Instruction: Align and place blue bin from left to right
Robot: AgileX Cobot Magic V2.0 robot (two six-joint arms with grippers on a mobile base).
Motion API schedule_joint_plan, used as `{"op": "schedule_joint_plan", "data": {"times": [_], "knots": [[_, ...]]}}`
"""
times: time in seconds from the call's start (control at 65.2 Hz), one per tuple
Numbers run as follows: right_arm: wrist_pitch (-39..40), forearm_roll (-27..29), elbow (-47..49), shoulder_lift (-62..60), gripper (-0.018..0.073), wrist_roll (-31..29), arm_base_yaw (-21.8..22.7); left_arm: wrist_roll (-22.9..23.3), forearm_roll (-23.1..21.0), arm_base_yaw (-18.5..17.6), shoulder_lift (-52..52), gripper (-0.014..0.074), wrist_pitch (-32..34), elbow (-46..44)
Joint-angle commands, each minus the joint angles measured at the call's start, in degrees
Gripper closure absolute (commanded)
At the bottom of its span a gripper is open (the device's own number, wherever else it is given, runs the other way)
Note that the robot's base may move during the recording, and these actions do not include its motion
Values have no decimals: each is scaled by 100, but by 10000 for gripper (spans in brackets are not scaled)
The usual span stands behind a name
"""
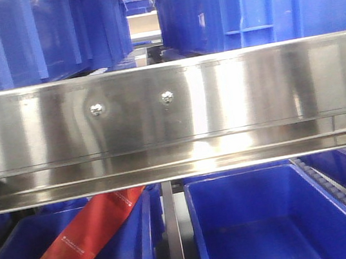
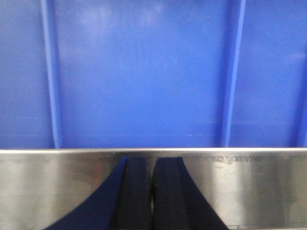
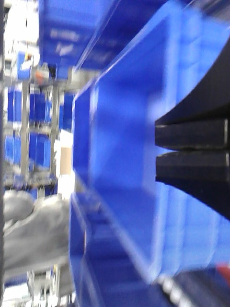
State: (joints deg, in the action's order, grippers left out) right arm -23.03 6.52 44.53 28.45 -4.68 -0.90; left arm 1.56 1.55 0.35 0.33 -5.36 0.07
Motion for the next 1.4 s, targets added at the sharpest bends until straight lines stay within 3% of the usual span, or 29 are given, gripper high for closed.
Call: {"op": "schedule_joint_plan", "data": {"times": [0.0,0.23,0.537,0.705,1.38], "knots": [[440,-70,-597,-410,640,-78,158,-15,18,4,-33,592,124,-7],[1576,-70,-2640,-1661,640,-78,241,-15,18,4,-33,592,124,-7],[1625,-70,-4158,-2699,640,-78,241,-15,18,4,-33,592,124,-7],[2009,-6,-4453,-2845,640,-55,241,-15,18,4,-33,592,124,-7],[1873,6,-4453,-2845,640,-55,246,-15,18,4,-33,592,124,-7]]}}
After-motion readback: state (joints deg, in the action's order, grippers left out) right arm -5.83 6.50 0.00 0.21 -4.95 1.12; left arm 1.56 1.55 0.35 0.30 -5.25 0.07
